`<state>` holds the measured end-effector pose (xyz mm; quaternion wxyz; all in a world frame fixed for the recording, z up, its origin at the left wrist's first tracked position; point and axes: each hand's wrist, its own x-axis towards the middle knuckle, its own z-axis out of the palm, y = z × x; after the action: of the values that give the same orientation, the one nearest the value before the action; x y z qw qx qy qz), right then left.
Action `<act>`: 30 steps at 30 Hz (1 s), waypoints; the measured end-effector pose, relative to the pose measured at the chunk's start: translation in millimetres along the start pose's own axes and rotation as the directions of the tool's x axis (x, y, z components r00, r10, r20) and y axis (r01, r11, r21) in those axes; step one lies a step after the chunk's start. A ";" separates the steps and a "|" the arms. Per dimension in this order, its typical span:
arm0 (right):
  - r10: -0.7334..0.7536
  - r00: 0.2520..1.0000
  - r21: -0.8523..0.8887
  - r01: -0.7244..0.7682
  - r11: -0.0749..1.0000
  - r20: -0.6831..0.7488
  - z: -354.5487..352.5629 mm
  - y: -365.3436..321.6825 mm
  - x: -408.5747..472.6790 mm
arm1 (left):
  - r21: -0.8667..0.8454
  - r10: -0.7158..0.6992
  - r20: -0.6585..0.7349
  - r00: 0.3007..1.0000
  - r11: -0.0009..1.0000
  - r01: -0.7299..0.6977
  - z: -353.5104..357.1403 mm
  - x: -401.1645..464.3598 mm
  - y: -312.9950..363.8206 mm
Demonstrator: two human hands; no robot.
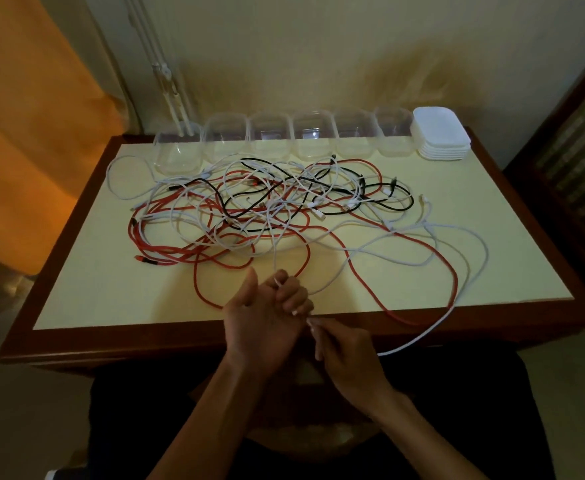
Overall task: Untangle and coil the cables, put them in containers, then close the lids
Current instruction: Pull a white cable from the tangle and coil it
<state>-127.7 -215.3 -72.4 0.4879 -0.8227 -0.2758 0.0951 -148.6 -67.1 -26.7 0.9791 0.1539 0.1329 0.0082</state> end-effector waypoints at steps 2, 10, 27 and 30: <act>0.004 0.990 -0.196 0.023 0.980 0.139 -5.4 -0.8 -0.1 | 0.078 0.103 -0.065 0.993 0.992 -0.098 -1.9 2.4 8.1; -0.066 0.948 -0.272 0.155 0.950 0.310 -24.6 -19.7 0.6 | 0.746 0.349 -0.144 0.926 0.653 -0.130 -29.4 3.8 27.0; -0.092 0.991 -0.032 0.089 0.996 -0.099 -36.3 -34.2 48.2 | 0.721 -0.103 0.005 0.995 0.689 0.068 -24.4 -22.4 6.5; -0.029 0.996 0.044 0.033 0.998 -0.085 -28.4 -25.4 47.4 | 0.675 -0.139 0.028 0.990 0.733 0.083 -22.0 -22.3 8.1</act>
<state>-85.4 -201.3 -30.9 0.5191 -0.8103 -0.2652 0.0589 -175.7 -54.1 -38.7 0.8608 0.4883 0.0981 -0.1046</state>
